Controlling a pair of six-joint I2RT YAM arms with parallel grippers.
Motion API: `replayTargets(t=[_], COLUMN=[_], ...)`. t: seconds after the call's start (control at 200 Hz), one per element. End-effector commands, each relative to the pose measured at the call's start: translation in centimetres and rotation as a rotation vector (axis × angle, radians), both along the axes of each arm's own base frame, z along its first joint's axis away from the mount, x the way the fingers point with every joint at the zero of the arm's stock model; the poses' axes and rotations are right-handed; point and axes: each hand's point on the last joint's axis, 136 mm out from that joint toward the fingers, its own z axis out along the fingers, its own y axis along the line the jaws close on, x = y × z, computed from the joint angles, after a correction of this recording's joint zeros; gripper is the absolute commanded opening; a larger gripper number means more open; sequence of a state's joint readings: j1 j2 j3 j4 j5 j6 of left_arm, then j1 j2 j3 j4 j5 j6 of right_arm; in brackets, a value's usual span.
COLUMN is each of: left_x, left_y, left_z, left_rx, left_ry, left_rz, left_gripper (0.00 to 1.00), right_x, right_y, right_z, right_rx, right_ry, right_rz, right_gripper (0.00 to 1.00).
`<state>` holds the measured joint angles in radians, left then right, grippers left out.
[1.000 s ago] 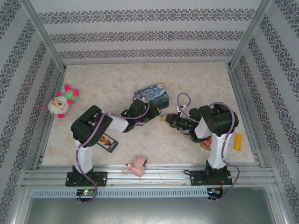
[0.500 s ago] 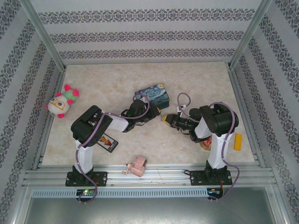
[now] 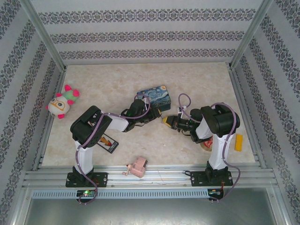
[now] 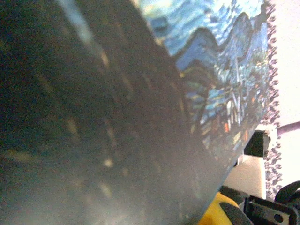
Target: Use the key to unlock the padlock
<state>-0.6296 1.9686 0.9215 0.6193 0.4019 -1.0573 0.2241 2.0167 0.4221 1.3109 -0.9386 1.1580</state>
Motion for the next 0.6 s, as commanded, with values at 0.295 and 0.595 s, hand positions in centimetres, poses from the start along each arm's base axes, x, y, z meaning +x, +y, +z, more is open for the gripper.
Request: replayTargets(t=[0.295, 0.595], left_x=[-3.1, -3.7], left_y=[-2.9, -2.7], left_z=[1.5, 1.0], left_rx=[-0.112, -0.131], left_ry=[0.078, 0.121], left_rz=[-0.219, -0.229], left_gripper=[0.00, 0.00], right_x=[1.2, 2.2], right_y=[0.3, -0.2], right_z=[2.4, 3.2], right_rx=[0.035, 0.053], right_ry=[-0.103, -0.135], right_rz=[0.008, 0.027], right_gripper=[0.00, 0.00])
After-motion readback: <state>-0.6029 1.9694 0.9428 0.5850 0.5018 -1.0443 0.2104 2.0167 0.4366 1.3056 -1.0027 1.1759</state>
